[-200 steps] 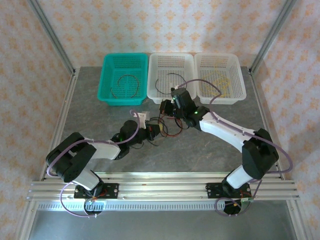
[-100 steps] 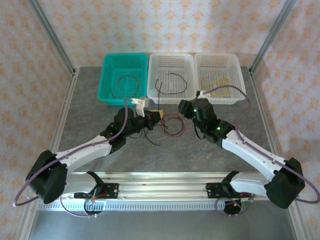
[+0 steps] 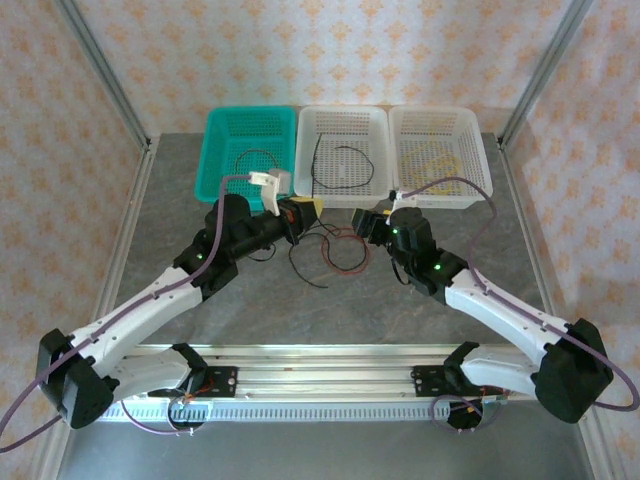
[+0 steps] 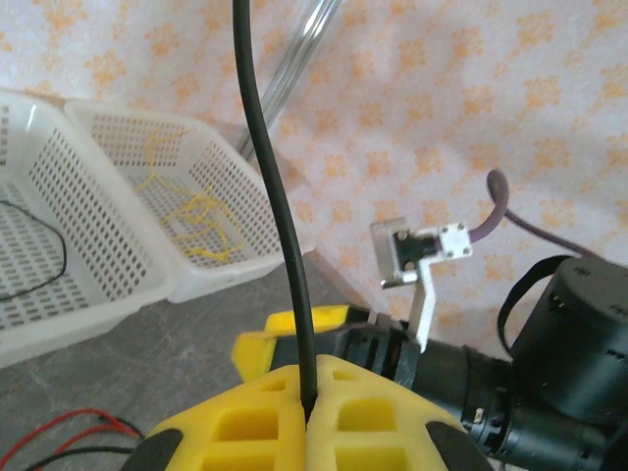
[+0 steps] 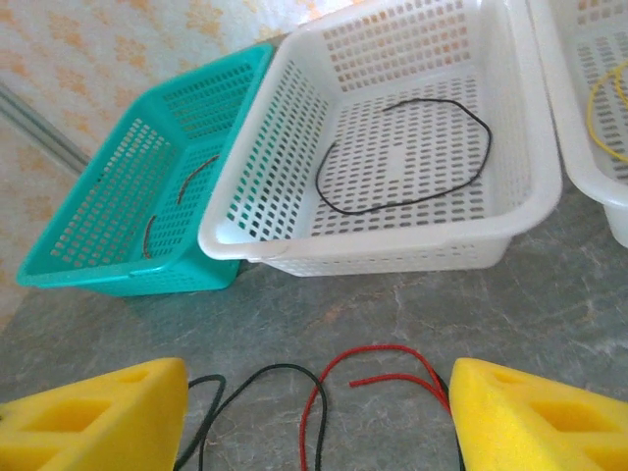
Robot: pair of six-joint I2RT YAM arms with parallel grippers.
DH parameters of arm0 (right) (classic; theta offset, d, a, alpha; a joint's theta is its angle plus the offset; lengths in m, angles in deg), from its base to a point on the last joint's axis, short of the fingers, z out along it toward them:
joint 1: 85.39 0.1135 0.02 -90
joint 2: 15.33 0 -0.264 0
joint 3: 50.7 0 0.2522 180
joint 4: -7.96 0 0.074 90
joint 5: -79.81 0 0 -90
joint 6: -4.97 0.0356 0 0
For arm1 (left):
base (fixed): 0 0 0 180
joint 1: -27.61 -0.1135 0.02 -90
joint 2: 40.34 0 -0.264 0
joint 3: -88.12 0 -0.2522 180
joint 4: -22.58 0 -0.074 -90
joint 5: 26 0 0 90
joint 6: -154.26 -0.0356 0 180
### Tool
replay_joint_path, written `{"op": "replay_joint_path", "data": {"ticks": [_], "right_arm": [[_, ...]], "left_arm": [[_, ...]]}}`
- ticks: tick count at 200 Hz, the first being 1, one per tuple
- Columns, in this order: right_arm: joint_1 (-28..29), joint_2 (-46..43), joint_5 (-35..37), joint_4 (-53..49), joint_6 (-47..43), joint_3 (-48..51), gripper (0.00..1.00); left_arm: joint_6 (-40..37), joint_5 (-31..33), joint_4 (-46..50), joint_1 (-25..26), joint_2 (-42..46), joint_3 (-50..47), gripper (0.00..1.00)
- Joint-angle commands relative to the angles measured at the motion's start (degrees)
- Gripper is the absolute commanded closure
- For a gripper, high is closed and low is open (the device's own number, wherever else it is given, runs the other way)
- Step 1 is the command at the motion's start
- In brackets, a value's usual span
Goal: Untangle the cables
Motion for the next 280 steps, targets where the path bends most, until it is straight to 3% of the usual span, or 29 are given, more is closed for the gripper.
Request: {"op": "replay_joint_path", "data": {"ticks": [1,35,62,86,122,162,225,280], "right_arm": [[-0.14,-1.71,-1.4,3.88,-2.98,1.28,0.28],[-0.14,-1.87,-2.88,4.77,-3.97,1.09,0.17],[-0.14,-0.83,-4.45,7.06,-4.14,-0.28,0.12],[-0.16,1.15,-4.34,8.45,-4.31,-2.45,0.12],[-0.14,4.92,-3.16,8.37,-4.29,-6.45,0.13],[-0.68,9.76,3.92,1.15,-1.37,-13.04,0.15],[-9.08,13.17,-6.05,-1.85,0.73,-17.82,0.16],[-12.99,14.75,-7.11,-2.03,-0.73,-17.98,0.16]], "left_arm": [[-1.25,1.93,2.63,0.15,1.84,3.8,1.0],[-2.76,9.79,6.29,0.06,2.13,7.4,1.0],[-3.93,16.98,8.97,-0.42,1.34,9.93,1.0],[-4.75,19.32,9.01,-1.95,0.38,11.63,1.0],[-5.54,18.21,8.32,-5.36,-2.18,14.46,1.0],[-5.83,14.89,5.22,-8.89,-6.26,17.8,1.0],[-7.9,11.3,2.63,-9.48,-19.56,28.91,1.0],[-9.71,9.32,2.29,-10.14,-37.26,44.74,1.0]]}}
